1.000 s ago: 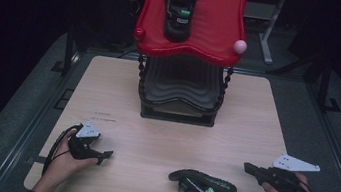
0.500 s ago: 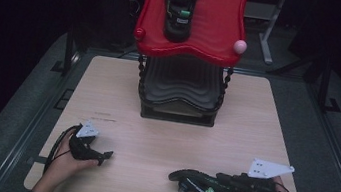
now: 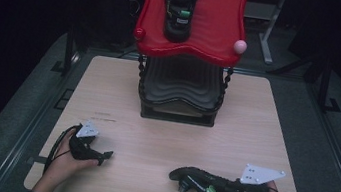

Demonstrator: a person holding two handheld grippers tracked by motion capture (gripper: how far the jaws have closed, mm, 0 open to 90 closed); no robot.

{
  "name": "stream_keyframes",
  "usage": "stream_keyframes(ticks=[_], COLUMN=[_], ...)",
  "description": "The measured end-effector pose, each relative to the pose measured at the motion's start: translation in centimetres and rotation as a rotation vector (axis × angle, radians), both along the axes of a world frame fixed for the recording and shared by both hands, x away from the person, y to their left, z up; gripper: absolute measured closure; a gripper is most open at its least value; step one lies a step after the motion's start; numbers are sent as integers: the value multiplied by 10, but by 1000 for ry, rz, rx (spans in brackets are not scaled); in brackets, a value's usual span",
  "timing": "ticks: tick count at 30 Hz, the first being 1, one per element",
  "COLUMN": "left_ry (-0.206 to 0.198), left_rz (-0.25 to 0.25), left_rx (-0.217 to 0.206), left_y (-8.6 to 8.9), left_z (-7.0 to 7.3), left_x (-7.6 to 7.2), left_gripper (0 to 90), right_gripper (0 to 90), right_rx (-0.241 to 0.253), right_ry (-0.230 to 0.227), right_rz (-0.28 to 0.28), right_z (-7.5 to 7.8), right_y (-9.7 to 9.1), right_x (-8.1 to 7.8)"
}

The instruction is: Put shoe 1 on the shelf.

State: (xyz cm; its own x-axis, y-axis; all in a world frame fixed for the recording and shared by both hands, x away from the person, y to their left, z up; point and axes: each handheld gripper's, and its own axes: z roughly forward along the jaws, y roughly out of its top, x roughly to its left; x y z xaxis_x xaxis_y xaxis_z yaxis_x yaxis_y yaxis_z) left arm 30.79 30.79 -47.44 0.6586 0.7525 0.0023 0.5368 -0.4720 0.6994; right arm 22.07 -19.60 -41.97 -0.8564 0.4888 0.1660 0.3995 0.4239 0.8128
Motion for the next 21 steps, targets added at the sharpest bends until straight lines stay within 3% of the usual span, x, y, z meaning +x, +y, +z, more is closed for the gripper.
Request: stream_keyframes(ticks=[11, 21], left_ry=[0, 2], left_rz=[0, 0], left_rx=[0, 1], left_y=[0, 0], left_z=[0, 0], left_x=[0, 0], left_gripper=[0, 0], right_gripper=[900, 900], right_rx=[-39, -30], right_ry=[-21, 30], right_rz=[-49, -83], right_z=[7, -4], right_y=[-1, -7], right_x=[31, 69])
